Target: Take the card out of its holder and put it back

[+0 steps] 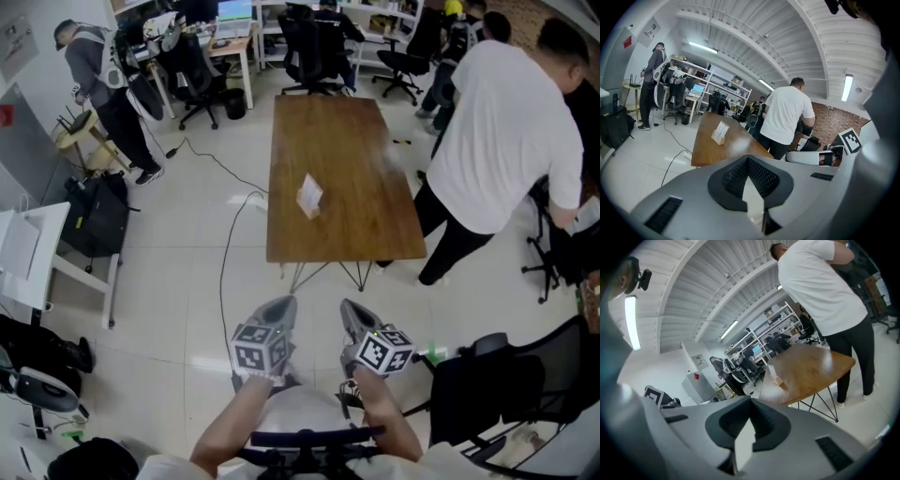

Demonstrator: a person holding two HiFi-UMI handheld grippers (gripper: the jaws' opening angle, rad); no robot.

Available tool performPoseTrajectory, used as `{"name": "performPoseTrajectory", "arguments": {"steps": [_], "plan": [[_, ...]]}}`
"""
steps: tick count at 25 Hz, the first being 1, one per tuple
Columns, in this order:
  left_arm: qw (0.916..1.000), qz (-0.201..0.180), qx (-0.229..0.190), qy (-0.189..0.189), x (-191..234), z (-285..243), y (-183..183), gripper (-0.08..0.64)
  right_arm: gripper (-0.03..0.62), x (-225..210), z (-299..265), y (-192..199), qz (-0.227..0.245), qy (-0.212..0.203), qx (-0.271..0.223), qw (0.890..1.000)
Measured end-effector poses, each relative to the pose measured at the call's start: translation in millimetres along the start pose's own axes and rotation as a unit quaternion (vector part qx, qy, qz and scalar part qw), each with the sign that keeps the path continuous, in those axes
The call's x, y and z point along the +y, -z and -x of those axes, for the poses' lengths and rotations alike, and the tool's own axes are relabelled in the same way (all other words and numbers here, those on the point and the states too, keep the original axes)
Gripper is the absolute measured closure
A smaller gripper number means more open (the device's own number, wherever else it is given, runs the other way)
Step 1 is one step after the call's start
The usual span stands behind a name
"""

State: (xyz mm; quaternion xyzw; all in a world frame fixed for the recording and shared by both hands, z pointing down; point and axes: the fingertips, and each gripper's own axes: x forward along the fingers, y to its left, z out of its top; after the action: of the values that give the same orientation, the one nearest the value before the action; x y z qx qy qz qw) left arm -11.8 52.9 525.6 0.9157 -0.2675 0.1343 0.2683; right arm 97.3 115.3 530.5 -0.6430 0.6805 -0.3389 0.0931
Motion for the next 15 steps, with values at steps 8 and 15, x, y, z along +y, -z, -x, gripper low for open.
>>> {"name": "performPoseTrajectory", "arguments": {"steps": [8, 15], "plan": [[1.0, -0.003, -0.003, 0.009, 23, -20, -29, 0.568, 0.592, 2, -37, -27, 0.012, 0.007, -0.009, 1.0], [1.0, 0.004, -0.003, 0.003, 43, -53, -44, 0.568, 0.592, -21, -72, -45, 0.008, 0.012, -0.004, 1.0]]}}
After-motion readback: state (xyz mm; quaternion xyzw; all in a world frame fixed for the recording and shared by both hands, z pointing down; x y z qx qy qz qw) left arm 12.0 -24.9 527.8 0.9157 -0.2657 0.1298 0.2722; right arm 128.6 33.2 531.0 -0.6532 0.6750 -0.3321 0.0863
